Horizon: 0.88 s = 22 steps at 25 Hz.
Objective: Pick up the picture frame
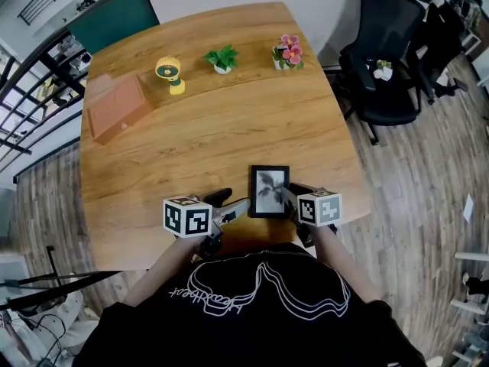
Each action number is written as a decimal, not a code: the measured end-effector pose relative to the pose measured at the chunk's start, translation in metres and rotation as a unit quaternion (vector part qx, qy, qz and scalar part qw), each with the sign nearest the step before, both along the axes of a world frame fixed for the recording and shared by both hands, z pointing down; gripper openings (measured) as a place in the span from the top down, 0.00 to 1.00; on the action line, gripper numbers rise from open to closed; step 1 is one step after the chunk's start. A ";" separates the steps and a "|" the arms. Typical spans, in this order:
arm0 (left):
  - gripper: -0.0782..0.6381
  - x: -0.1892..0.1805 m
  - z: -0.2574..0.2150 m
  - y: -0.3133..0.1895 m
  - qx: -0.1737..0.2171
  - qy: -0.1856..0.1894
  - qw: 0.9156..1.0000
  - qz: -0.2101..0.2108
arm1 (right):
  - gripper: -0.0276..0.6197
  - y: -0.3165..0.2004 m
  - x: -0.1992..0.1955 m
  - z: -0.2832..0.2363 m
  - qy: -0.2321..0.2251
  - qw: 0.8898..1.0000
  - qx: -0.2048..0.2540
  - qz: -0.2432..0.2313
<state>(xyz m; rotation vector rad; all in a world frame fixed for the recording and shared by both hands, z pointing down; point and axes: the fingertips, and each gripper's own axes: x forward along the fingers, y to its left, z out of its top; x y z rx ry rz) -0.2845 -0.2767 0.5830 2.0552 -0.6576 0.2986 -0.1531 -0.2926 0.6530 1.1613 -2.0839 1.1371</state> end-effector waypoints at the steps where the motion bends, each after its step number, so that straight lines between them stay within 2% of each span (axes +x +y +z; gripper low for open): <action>1: 0.46 0.002 0.000 -0.001 -0.001 0.000 1.000 0.000 | 0.77 -0.001 0.001 0.000 -0.009 1.000 -0.007 0.006; 5: 0.46 0.009 0.004 -0.003 -0.009 -0.006 1.000 -0.001 | 0.79 0.000 0.003 0.001 -0.048 0.998 -0.038 0.028; 14: 0.46 0.034 0.027 -0.004 -0.043 -0.027 0.999 -0.011 | 0.80 -0.004 0.006 0.000 -0.119 0.989 -0.088 0.028; 19: 0.50 0.043 0.039 0.000 -0.073 -0.026 0.997 -0.029 | 0.80 -0.004 0.004 0.001 -0.158 0.980 -0.122 0.015; 22: 0.51 0.049 0.043 -0.004 -0.079 -0.024 0.996 -0.043 | 0.80 -0.005 0.005 0.000 -0.172 0.975 -0.139 -0.002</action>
